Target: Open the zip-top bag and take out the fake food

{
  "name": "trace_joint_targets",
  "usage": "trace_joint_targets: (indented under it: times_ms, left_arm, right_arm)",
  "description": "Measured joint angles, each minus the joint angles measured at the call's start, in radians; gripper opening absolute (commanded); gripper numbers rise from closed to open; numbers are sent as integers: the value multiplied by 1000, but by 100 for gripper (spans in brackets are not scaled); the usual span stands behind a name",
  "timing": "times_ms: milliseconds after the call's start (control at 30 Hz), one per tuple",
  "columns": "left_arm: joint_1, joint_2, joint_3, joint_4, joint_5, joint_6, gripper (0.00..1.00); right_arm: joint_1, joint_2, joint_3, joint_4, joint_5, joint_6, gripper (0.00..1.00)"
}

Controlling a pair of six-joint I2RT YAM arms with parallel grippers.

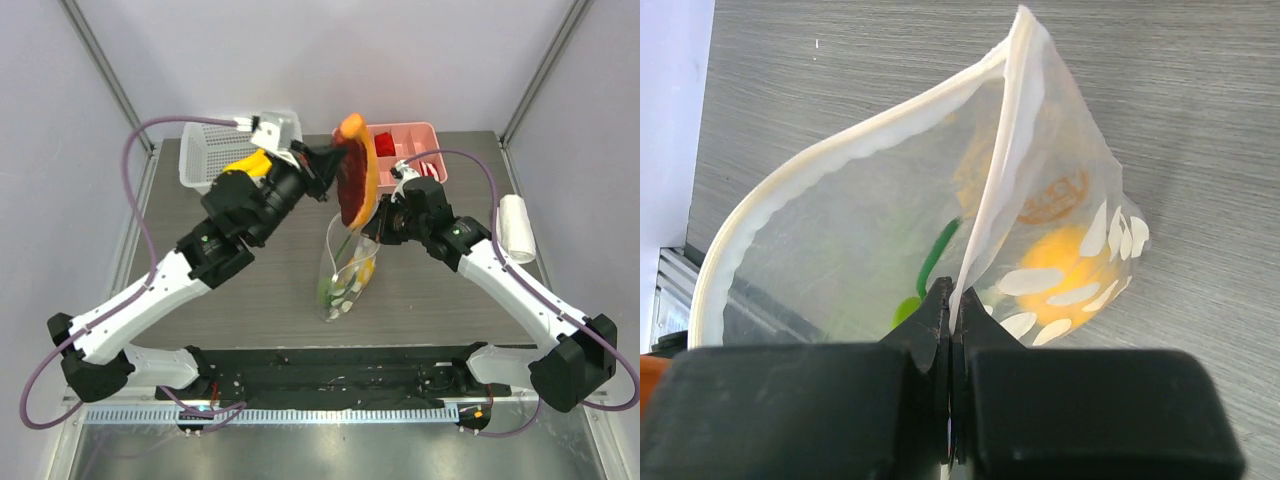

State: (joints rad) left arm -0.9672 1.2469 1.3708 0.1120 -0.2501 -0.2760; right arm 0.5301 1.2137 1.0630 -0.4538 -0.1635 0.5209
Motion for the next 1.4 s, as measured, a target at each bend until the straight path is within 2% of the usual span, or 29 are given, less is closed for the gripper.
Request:
trace_joint_targets:
  times_ms: [133, 233, 267, 400, 567, 700, 933, 1100, 1133, 1167, 1200, 1233, 1300, 1367, 1400]
  left_arm:
    - [76, -7, 140, -84, -27, -19, 0]
    - [273, -14, 153, -122, -8, -91, 0]
    - [372, -5, 152, -141, 8, -117, 0]
    - [628, 72, 144, -153, 46, -228, 0]
    - [859, 219, 25, -23, 105, -493, 0]
    - [949, 407, 13, 79, 103, -690, 0]
    - [974, 686, 24, 257, 33, -1059, 0]
    - [999, 946, 200, 266, 32, -1258, 0]
    - [1006, 1004, 261, 248, 37, -1289, 3]
    - [1010, 1039, 300, 237, 41, -1302, 21]
    - [1014, 1061, 326, 218, 48, -1311, 32]
    - [1016, 1074, 348, 195, 56, -1313, 49]
    - [1018, 1068, 359, 157, 66, -1301, 63]
    - [1020, 1041, 344, 143, 75, -1276, 73]
    - [1021, 1023, 332, 135, 79, -1263, 75]
  right_arm:
    - [0, 9, 15, -7, -1, -14, 1]
    - [0, 10, 16, -13, -8, -19, 1]
    - [0, 10, 16, -14, -12, -20, 1]
    - [0, 8, 16, -21, -17, -25, 1]
    - [-1, 0, 18, -32, -23, -29, 1]
    - [-2, 0, 33, -49, -24, -30, 1]
    - [-2, 11, 47, -54, -26, -29, 1]
    - [-2, 40, 51, -52, -31, -29, 1]
    - [-2, 43, 52, -52, -31, -29, 1]
    - [-2, 46, 53, -51, -31, -29, 1]
    - [-2, 47, 54, -51, -31, -29, 1]
    - [-2, 48, 56, -49, -33, -29, 1]
    - [-2, 48, 56, -48, -35, -29, 1]
    - [-2, 48, 56, -46, -40, -29, 1]
    - [-2, 48, 56, -43, -42, -29, 1]
